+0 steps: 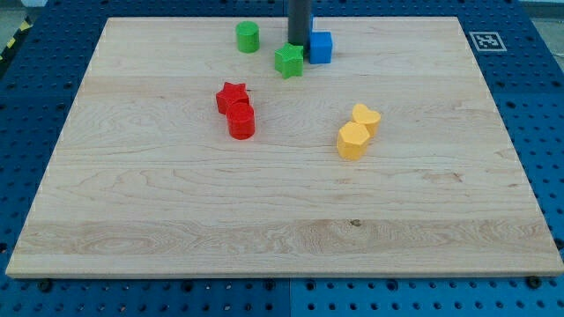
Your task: Push the green star to the bottom right of the green circle
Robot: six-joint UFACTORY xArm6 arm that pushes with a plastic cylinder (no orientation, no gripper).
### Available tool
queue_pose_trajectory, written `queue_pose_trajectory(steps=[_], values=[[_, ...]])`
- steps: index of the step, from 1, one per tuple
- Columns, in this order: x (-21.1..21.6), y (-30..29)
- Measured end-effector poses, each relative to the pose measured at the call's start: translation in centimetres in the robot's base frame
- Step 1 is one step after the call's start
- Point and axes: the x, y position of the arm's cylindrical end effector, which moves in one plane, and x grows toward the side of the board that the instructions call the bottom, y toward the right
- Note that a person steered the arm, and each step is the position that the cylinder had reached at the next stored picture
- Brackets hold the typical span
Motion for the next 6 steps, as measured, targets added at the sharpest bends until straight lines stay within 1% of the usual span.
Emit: queue_pose_trajectory(steps=[2,3,4,6], values=[[0.0,8.7],[0.5,8.7],[1.3,5.4],[1.1,-3.7]])
